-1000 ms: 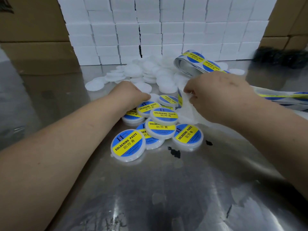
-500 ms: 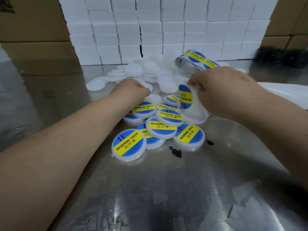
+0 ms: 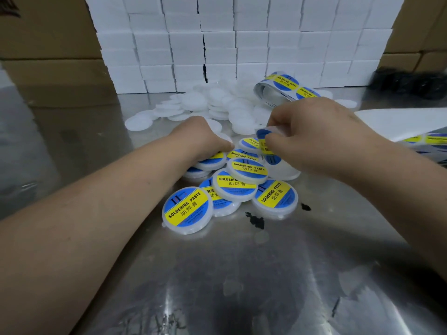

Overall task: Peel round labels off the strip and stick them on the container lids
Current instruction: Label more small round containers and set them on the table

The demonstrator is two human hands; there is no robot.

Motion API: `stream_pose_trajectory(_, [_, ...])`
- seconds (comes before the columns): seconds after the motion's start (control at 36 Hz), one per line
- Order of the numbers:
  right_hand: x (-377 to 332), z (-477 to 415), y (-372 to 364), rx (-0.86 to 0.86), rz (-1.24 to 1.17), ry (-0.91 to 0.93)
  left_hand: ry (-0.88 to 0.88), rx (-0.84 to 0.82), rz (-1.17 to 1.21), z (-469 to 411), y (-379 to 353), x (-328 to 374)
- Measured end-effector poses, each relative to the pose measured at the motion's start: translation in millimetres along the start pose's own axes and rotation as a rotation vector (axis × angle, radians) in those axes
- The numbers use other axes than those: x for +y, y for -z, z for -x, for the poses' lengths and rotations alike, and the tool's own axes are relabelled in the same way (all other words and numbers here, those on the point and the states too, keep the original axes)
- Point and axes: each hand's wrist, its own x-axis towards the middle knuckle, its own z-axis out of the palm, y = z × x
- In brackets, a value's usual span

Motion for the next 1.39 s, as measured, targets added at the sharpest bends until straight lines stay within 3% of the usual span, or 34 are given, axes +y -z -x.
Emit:
stream_pose_trajectory(0.31, [2,-2,1,-0.035,-0.224,-0.122,0.039,0.110,0.236,-2,0,-4])
stream_pose_trajectory(0.42, [4,-4,1,-0.016,-0.259,-0.147,0.076,0.156,0.427,2,3,-4])
stream_pose_trajectory(0.56, [7,-6,1,0.019,-0.317,-0.157,0.075,0.114,0.605,8,6,1])
stream_pose_trajectory(0.69, [11,-8,0,0.068,-0.363,-0.135,0.029,0.280,0.638,11,9,2])
stream_pose_trajectory(0.78, [13,-9,-1,0.081,-0.380,-0.107,-0.012,0.295,0.732,13,10,8])
stream_pose_trajectory(0.97, [18,-13,-7,0.126,-0.352,-0.067,-0.221,0.303,0.655,22,10,15])
stream_pose_trajectory(1.17, [17,-13,-10,0.164,-0.423,-0.028,-0.545,0.420,0.315,46,11,29])
stream_pose_trajectory(1.39, [15,-10,-12,0.201,-0.525,0.011,-0.564,0.422,0.138,58,11,36])
